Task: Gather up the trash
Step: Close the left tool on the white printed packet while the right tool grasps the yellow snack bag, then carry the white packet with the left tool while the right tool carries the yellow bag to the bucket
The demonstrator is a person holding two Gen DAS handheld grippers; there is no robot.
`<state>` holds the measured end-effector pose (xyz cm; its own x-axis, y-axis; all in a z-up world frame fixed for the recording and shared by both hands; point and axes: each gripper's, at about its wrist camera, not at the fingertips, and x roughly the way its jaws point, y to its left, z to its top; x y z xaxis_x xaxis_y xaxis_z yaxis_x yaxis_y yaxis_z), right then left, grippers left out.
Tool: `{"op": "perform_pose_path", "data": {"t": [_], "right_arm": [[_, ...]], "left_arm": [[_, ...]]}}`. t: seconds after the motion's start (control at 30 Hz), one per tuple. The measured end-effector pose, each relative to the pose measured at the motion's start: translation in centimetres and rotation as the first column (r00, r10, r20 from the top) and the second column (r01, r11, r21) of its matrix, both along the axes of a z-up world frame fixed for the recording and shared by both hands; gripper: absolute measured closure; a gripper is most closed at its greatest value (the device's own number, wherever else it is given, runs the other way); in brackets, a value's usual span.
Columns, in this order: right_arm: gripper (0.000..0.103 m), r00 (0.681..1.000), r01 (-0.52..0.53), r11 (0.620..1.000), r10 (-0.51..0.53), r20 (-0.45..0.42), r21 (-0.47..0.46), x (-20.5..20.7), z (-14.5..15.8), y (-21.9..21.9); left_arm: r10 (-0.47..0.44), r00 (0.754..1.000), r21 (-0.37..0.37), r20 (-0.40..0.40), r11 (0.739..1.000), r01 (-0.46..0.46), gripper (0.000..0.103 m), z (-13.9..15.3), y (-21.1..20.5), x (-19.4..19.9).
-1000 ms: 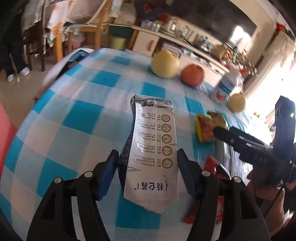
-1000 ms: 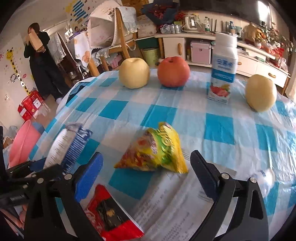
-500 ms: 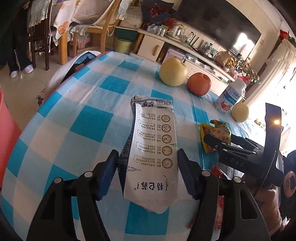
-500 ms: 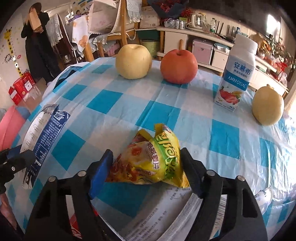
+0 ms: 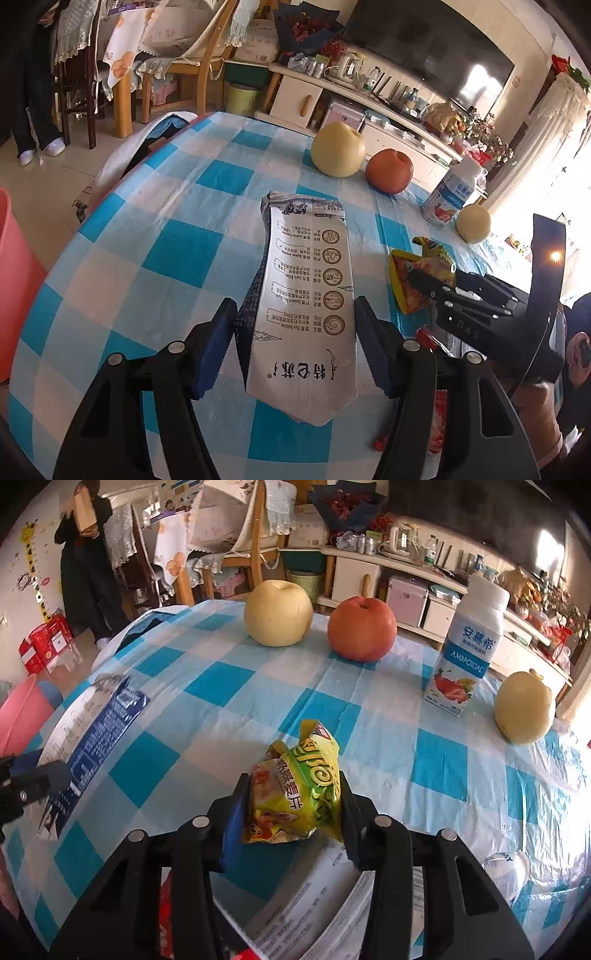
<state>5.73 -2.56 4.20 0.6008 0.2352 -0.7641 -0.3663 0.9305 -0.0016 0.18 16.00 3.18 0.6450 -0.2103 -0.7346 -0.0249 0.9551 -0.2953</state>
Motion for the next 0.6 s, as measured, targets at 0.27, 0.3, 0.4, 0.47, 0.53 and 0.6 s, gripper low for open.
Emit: {"op": "perform_pose_path", "data": {"t": [0.27,0.3,0.4,0.47,0.53,0.6], "right_arm": [[0.061,0.998,-0.017,1.000,0.017,0.062,-0.010,-2.0,1.5,0.8],[0.061,0.998,-0.016,1.000,0.017,0.064,-0.008,-2.1,1.5,0.9],[0.061,0.997,-0.013,1.000,0.012,0.073,0.006,-2.8,1.9,1.0],[0.061,0.997,-0.012,1.000,0.011,0.074,0.020,-3.2,2.3,1.1],[0.061,0.997,-0.013,0.999,0.011,0.072,0.037,-3.7,2.6,1.2],[0.061,0.998,-0.013,0.998,0.009,0.067,0.056,-4.3,2.9,1.3]], "left_arm": [[0.008,1.000,-0.008,0.029,1.000,-0.008,0.038,1.0,0.7,-0.7],[0.010,0.999,-0.011,0.032,1.000,-0.009,0.038,1.1,0.8,-0.7],[0.017,0.999,-0.019,0.041,1.000,-0.017,0.038,1.4,1.2,-0.8],[0.023,0.999,-0.022,0.047,1.000,-0.022,0.038,1.7,1.5,-0.9],[0.031,0.998,-0.020,0.053,0.999,-0.029,0.038,1.9,1.8,-0.9],[0.036,0.998,-0.026,0.055,0.999,-0.035,0.038,2.0,2.0,-1.0]]}}
